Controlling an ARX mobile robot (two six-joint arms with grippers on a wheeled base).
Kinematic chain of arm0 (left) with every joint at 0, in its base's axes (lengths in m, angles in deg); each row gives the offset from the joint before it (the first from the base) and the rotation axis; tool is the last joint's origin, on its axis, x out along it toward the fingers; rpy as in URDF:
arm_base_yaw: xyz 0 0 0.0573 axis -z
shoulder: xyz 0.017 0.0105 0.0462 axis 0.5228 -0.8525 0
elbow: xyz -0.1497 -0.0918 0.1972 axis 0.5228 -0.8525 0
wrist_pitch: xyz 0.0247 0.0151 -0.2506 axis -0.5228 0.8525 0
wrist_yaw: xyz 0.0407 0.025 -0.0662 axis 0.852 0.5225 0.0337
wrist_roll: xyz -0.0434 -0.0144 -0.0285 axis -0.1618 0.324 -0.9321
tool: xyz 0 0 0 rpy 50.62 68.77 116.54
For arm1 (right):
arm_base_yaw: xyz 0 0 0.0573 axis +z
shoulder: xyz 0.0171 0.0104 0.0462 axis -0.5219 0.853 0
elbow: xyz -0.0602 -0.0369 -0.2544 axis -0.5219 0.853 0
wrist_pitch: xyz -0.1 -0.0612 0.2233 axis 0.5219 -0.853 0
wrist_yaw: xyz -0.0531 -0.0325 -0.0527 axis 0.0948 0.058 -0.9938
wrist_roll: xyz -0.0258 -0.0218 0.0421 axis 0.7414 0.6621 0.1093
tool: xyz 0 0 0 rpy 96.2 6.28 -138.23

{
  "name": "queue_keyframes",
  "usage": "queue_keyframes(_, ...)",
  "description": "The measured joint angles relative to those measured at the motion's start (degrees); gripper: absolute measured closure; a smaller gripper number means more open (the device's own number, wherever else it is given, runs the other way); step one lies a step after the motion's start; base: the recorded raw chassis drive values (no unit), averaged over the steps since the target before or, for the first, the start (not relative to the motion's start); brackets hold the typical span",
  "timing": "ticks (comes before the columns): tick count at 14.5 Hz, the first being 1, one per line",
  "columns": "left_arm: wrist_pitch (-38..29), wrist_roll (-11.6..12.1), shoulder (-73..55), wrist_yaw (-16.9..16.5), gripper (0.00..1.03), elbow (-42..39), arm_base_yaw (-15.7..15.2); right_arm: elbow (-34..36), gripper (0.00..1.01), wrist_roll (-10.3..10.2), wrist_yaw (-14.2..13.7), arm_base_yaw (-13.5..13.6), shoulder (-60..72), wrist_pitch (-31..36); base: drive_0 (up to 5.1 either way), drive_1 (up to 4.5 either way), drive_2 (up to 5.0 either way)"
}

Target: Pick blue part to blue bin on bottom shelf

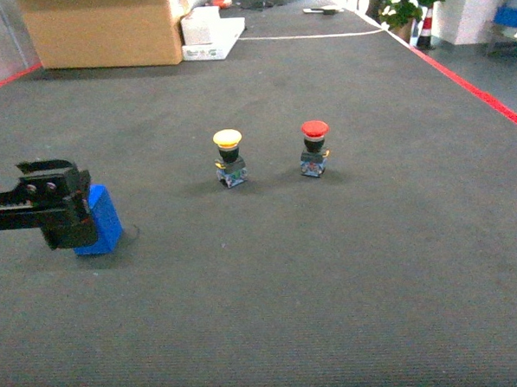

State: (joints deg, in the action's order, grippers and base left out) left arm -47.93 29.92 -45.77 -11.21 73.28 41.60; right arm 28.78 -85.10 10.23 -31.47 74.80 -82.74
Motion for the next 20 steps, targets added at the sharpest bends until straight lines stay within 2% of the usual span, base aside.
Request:
queue_keyframes(2,-2.6,-0.1,-8.2,-0.7,0.05,3.0,-1.3,0.0,0.03,0.0,0.0,0.0,0.0,0.0,0.0,0.00,0.0)
queue_keyframes(8,-1.7,0.0,-22.2,-3.1,0.05,12.9,-3.9,0.0,0.03,0.0,0.0,0.0,0.0,0.0,0.0,0.00,0.0)
queue_keyframes(10,-0.4,1.3,-26.5,-3.8,0.05,16.8,-4.3,0.0,0.03,0.0,0.0,0.0,0.0,0.0,0.0,0.00,0.0)
queue_keyframes(13,-0.1,3.3,-30.1,-2.7,0.05,22.3,-5.3,0.0,0.03,0.0,0.0,0.0,0.0,0.0,0.0,0.00,0.0)
queue_keyframes(15,1.4,3.7,-32.2,-2.7,0.05,25.0,-5.9,0.0,0.03,0.0,0.0,0.0,0.0,0.0,0.0,0.00,0.0)
queue_keyframes(18,1.4,4.2,-32.7,-2.8,0.37,25.3,-6.2,0.0,0.03,0.0,0.0,0.0,0.0,0.0,0.0,0.00,0.0)
queue_keyframes(19,1.3,4.2,-32.7,-3.0,0.52,25.3,-6.2,0.0,0.03,0.0,0.0,0.0,0.0,0.0,0.0,0.00,0.0)
queue_keyframes(20,0.9,4.2,-32.6,-3.0,0.57,25.3,-6.2,0.0,0.03,0.0,0.0,0.0,0.0,0.0,0.0,0.00,0.0)
